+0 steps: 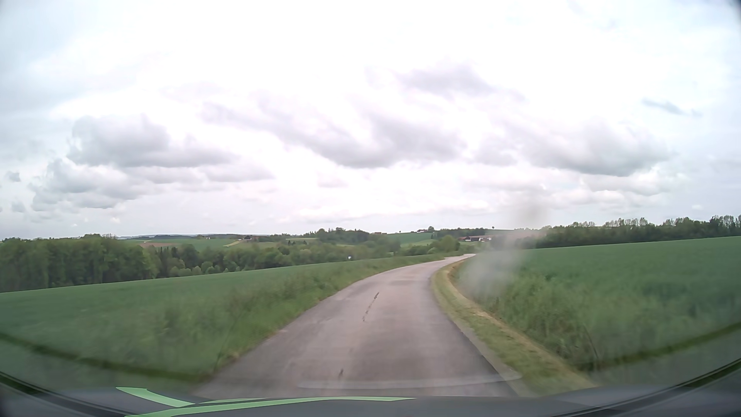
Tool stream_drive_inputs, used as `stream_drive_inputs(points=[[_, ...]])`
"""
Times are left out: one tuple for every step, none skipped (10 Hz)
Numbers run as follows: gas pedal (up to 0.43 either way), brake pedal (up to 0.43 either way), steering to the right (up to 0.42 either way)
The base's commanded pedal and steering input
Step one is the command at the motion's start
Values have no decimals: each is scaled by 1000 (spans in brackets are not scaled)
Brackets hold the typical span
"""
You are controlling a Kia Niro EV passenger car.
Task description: Follow the waypoints while adhering to traffic rules and regulations
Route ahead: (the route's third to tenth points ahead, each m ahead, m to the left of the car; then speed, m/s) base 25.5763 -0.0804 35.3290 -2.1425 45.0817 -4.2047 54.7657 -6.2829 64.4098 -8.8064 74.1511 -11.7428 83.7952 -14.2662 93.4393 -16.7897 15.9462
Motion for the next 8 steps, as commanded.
stream_drive_inputs(points=[[138,0,33],[150,0,33],[150,0,33],[157,0,33],[169,0,33],[177,0,33],[177,0,33],[189,0,33]])
